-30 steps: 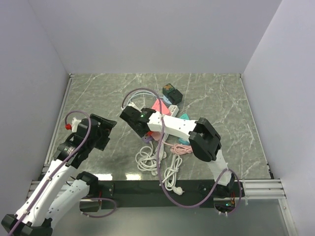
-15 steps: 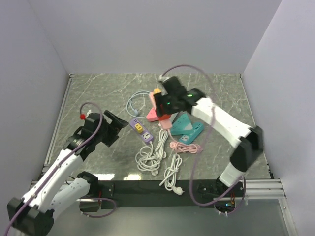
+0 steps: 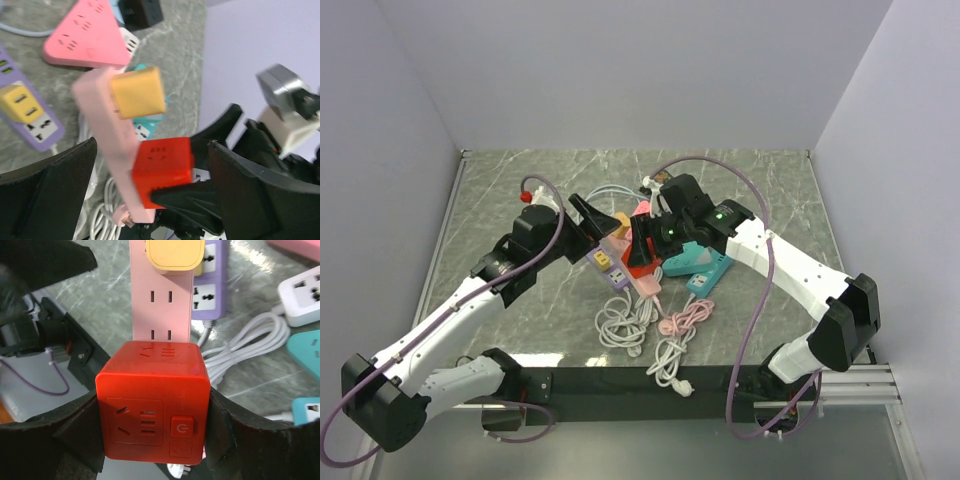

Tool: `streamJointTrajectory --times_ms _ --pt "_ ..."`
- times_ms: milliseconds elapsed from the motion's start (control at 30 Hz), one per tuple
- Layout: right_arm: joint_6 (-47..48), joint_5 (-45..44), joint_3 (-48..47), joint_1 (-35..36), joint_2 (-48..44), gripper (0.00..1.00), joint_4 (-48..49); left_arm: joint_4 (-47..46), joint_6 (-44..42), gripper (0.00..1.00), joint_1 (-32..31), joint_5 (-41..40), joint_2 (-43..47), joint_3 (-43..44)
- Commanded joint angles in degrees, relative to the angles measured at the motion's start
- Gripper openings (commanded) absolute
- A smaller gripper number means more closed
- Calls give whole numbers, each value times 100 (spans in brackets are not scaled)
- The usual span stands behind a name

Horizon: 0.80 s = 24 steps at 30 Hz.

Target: Pull the plug off the socket

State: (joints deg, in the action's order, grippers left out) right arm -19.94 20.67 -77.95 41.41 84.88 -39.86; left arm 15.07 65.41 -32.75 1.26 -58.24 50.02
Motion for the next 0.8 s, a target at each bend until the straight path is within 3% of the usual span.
streamJointTrajectory --times_ms 0,333,500,767 --pt "-255 614 -71 -36 -235 0 760 -610 -177 99 -213 -117 41 -71" --pt "-695 570 122 -89 -402 0 1137 716 314 93 -609 -1118 -434 324" --pt "-774 798 175 -89 -481 0 1340 409 394 90 -671 -1128 -495 157" --pt "-906 1229 412 -80 -657 0 1682 374 227 80 -715 -1119 -1137 622"
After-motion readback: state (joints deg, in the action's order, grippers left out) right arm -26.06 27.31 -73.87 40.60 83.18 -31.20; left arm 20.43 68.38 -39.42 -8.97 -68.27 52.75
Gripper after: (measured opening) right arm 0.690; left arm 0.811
